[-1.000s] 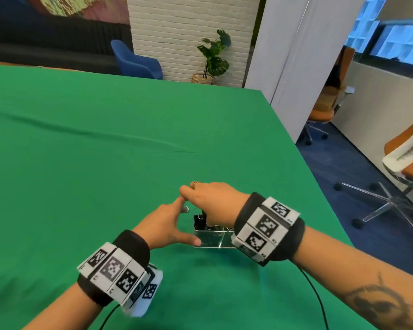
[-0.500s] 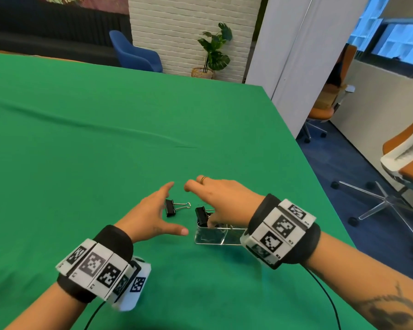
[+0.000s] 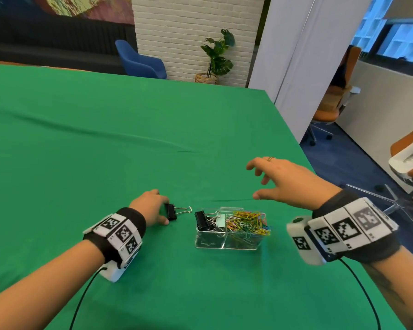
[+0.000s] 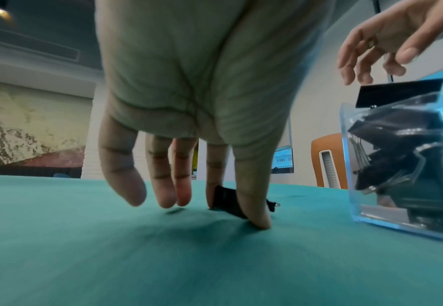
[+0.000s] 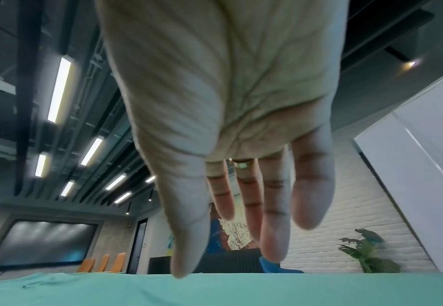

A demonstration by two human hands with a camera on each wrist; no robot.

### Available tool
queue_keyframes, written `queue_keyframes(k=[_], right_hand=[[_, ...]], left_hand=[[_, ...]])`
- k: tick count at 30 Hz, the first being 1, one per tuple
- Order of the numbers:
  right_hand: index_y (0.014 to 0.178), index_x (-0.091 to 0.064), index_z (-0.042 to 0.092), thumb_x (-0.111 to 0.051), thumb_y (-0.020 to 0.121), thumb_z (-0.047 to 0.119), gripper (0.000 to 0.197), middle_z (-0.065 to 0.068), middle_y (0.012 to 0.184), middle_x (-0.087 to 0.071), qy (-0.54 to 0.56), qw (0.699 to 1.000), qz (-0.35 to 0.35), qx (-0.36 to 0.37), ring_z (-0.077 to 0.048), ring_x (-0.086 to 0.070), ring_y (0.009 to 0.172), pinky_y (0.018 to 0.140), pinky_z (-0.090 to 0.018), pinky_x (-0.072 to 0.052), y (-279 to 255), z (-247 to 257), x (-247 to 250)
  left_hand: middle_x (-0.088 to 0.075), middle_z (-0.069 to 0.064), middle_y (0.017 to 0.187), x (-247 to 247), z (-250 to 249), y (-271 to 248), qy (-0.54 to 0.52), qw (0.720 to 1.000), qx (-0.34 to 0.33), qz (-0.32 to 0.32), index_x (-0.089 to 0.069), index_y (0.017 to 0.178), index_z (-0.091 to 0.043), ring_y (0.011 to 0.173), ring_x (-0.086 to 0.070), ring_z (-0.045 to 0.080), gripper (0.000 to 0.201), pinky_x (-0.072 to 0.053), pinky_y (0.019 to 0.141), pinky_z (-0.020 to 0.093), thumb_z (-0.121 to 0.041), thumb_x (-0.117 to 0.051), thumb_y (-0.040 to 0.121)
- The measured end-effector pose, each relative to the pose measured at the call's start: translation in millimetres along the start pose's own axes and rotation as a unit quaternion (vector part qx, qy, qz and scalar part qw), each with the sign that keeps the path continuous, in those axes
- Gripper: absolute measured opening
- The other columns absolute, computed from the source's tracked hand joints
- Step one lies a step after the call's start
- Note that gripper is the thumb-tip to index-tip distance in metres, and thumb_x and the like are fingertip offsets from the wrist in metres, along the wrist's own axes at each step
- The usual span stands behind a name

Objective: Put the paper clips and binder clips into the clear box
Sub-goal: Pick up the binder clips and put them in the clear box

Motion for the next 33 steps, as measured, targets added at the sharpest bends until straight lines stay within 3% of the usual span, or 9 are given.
queue_keyframes(k=[3, 6, 9, 11, 14, 19, 24, 33], right_hand=[[0.126, -0.039, 0.030, -0.062, 0.082, 0.042, 0.052, 0.006, 0.119, -0.053, 0.001, 1.000, 0.002, -0.031, -0.011, -0.059, 0.098, 0.082, -0.032, -0.047, -6, -16, -3], [0.123, -0.043, 0.029, -0.060, 0.083, 0.040, 0.044, 0.006, 0.117, -0.054, 0.018, 0.999, -0.010, -0.046, -0.010, -0.060, 0.094, 0.083, -0.033, -0.049, -10, -23, -5], [0.118, -0.051, 0.023, -0.061, 0.084, 0.036, 0.037, 0.006, 0.110, -0.057, 0.068, 0.997, -0.019, -0.017, -0.010, -0.061, 0.086, 0.086, -0.035, -0.048, -8, -10, -3], [0.116, -0.055, 0.020, -0.062, 0.084, 0.034, 0.035, 0.006, 0.103, -0.055, 0.102, 0.994, -0.025, 0.019, -0.011, -0.061, 0.084, 0.088, -0.035, -0.047, -3, 5, 3], [0.117, -0.055, 0.020, -0.061, 0.085, 0.034, 0.036, 0.004, 0.104, -0.057, 0.126, 0.990, -0.039, 0.042, -0.014, -0.062, 0.087, 0.086, -0.032, -0.047, 0, 16, 12], [0.118, -0.054, 0.021, -0.060, 0.086, 0.034, 0.036, 0.002, 0.108, -0.059, 0.119, 0.992, -0.048, 0.021, -0.013, -0.062, 0.087, 0.087, -0.035, -0.048, -11, 5, 11], [0.118, -0.054, 0.021, -0.060, 0.086, 0.032, 0.035, 0.003, 0.108, -0.060, 0.119, 0.992, -0.037, 0.003, -0.013, -0.062, 0.089, 0.085, -0.030, -0.047, -19, -7, 4], [0.119, -0.053, 0.022, -0.059, 0.087, 0.034, 0.035, 0.003, 0.108, -0.060, 0.128, 0.991, -0.028, 0.002, -0.013, -0.062, 0.089, 0.083, -0.031, -0.047, -21, -10, -6]], left_hand=[[-0.051, 0.009, 0.119, 7, 2, -4, 0.002, 1.000, 0.013, -0.022, -0.050, 0.125, -0.010, 0.107, -0.053, 0.023, 0.051, -0.045, 0.095, 0.034, -0.035, -0.063, 0.082], [-0.056, 0.010, 0.103, 28, 4, -17, -0.053, 0.994, 0.008, -0.090, -0.057, 0.112, -0.006, 0.091, -0.055, 0.023, 0.045, -0.048, 0.081, 0.032, -0.038, -0.061, 0.080], [-0.059, 0.003, 0.089, 64, -13, -44, -0.131, 0.967, -0.054, -0.213, -0.060, 0.096, -0.011, 0.082, -0.058, 0.023, 0.058, -0.049, 0.074, 0.033, -0.056, -0.053, 0.061], [-0.059, -0.006, 0.087, 82, -38, -66, -0.145, 0.949, -0.118, -0.255, -0.060, 0.094, -0.021, 0.079, -0.057, 0.016, 0.060, -0.049, 0.072, 0.031, -0.062, -0.044, 0.053], [-0.057, -0.014, 0.097, 75, -73, -84, -0.101, 0.957, -0.180, -0.204, -0.059, 0.106, -0.032, 0.089, -0.055, 0.008, 0.063, -0.048, 0.075, 0.030, -0.065, -0.039, 0.055], [-0.052, -0.013, 0.113, 42, -82, -72, -0.007, 0.972, -0.186, -0.146, -0.051, 0.122, -0.036, 0.110, -0.048, 0.009, 0.074, -0.046, 0.082, 0.029, -0.064, -0.024, 0.059], [-0.050, -0.010, 0.116, 34, -82, -68, 0.032, 0.974, -0.183, -0.132, -0.047, 0.126, -0.031, 0.110, -0.046, 0.010, 0.081, -0.046, 0.082, 0.030, -0.063, -0.017, 0.058], [-0.052, -0.008, 0.116, 29, -84, -64, 0.021, 0.977, -0.174, -0.119, -0.047, 0.128, -0.030, 0.109, -0.047, 0.012, 0.082, -0.047, 0.080, 0.031, -0.061, -0.020, 0.057]])
Point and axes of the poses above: each hand's wrist, its own y-axis towards the middle knuckle, its own x-axis out of the back of the hand, z = x × y, the point moved 3 cm from there along y, towards the middle knuckle
